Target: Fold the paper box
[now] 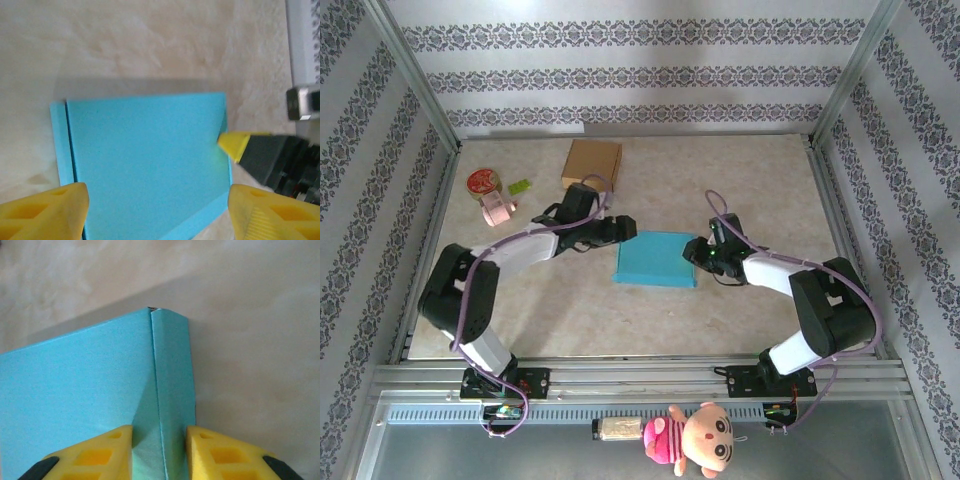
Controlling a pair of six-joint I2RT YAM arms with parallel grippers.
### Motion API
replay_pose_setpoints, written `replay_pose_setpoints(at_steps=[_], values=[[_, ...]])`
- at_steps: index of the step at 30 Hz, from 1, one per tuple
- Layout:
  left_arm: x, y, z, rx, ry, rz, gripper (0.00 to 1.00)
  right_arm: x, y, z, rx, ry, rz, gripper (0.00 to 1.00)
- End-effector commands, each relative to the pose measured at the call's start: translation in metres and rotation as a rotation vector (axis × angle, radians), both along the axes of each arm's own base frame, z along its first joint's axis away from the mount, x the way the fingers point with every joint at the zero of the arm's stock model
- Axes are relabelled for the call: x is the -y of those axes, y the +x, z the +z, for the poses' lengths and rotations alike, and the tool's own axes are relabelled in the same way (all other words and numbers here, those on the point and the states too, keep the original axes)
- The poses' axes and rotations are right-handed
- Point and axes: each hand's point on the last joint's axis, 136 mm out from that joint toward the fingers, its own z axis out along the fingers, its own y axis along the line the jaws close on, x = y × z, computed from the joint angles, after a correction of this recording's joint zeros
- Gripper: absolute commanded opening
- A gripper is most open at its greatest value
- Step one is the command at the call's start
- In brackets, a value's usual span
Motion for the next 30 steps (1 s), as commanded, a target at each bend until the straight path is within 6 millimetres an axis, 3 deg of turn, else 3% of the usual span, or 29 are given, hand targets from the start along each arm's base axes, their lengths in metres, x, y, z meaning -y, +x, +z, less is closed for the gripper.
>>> replay_pose_setpoints(at_steps=[1, 4, 10, 20, 27, 30], values=[[-0.025, -0.004, -0.01, -0.014, 0.026, 0.034, 0.75, 0.003, -0.043, -0.041, -0.166, 0.032, -0.015, 0.28], [-0.031, -0.008, -0.016, -0.04, -0.007, 0.025, 0.77, 0.013, -0.049, -0.049, -0.181, 0.031, -0.02, 0.25], [-0.013, -0.019, -0.019, -0.107, -0.117, -0.084, 0.8, 0.02, -0.044, -0.047, -0.151, 0.104, -0.018, 0.24], [-0.005, -0.025, -0.035, -0.14, -0.225, -0.071, 0.82, 0.024, -0.04, -0.06, -0.2, 0.222, -0.064, 0.19], [-0.011, -0.027, -0.072, -0.207, -0.208, -0.007, 0.82, 0.031, -0.033, -0.062, -0.206, 0.239, -0.099, 0.18], [-0.007, -0.026, -0.076, -0.21, -0.23, -0.008, 0.82, 0.035, -0.032, -0.061, -0.207, 0.245, -0.108, 0.18]])
